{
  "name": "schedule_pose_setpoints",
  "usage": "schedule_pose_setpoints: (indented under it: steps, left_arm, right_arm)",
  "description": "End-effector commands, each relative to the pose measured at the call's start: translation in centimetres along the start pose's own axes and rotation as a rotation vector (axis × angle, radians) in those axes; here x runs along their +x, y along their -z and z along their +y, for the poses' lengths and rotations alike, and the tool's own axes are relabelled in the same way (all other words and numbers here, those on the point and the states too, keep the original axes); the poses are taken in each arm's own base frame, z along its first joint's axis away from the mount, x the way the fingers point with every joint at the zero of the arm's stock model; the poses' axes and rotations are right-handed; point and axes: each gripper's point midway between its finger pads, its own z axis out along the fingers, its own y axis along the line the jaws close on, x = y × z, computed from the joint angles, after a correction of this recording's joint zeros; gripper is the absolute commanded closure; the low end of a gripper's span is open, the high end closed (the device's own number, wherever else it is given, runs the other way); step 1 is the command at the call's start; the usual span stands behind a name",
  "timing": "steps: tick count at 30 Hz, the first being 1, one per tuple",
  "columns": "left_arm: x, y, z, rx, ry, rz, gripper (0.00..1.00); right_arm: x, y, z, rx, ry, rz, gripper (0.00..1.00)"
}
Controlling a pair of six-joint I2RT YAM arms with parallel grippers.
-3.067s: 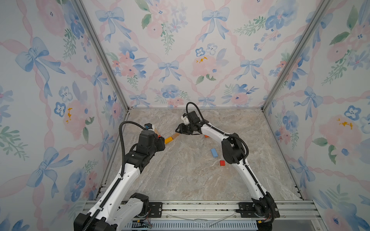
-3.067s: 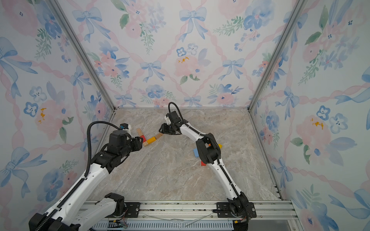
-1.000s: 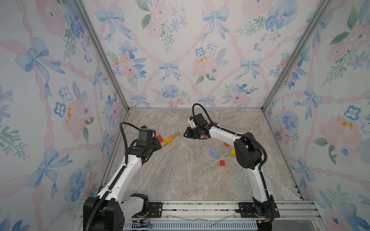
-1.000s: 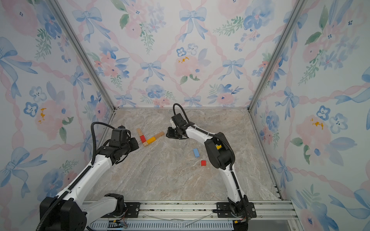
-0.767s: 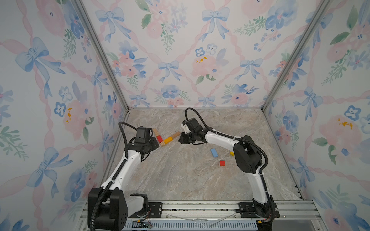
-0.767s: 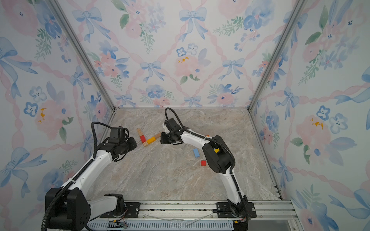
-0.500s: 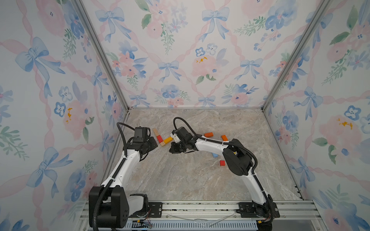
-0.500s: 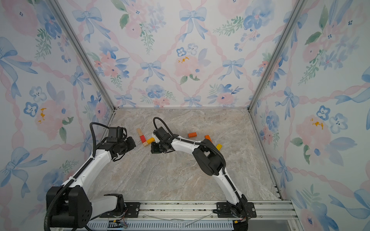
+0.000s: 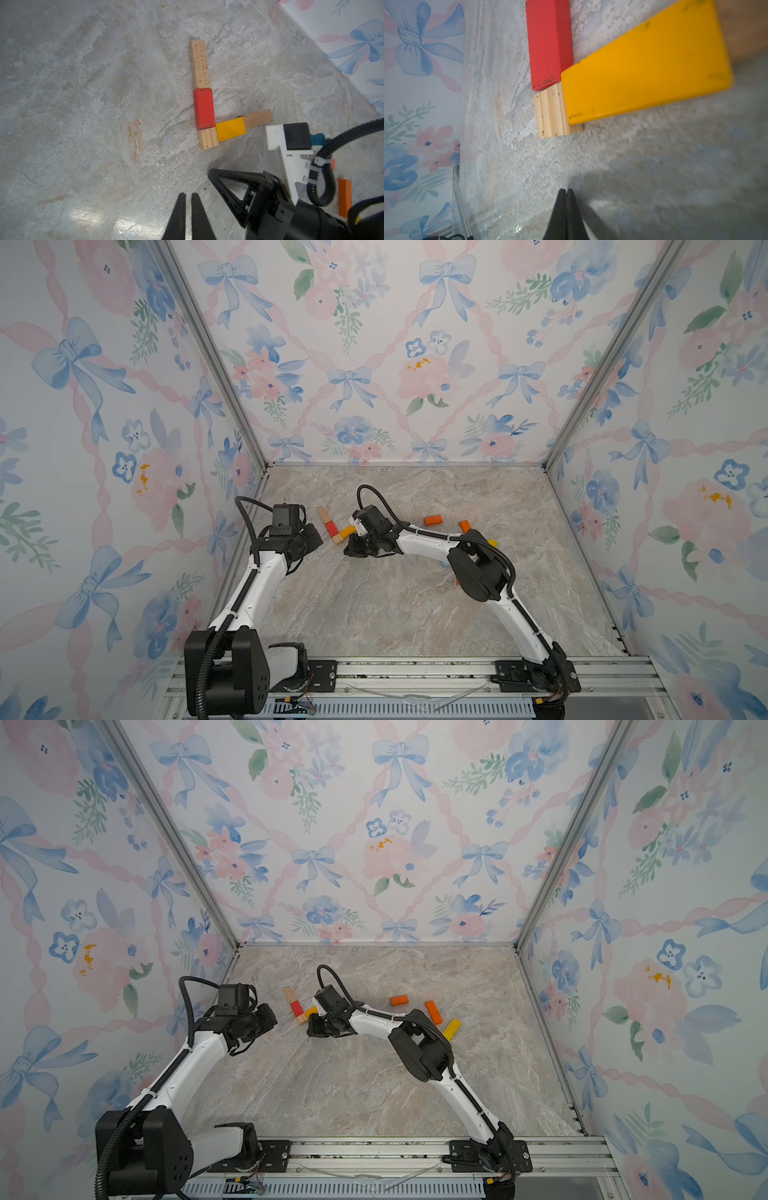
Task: Assemble the letter v with building blocks
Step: Adjust the building block at the center of the board.
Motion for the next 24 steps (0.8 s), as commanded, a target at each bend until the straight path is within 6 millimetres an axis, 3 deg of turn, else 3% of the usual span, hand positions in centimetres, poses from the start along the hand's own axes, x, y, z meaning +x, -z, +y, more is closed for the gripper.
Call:
schedule_pose_setpoints:
  steps: [1,24]
  left_arm:
    - [0.5,0.2,0.3,0.007,-0.005,0.013,0.89]
    - [1.0,0.0,1.0,0.0,0.006,0.023,0.89]
  right_arm:
    - [0.0,-1.1,-0.7,0.015,-0.028,-0.002,1.0]
    - [-1.2,-2.1,-1.2,0.031,-0.061,-0.033,1.0]
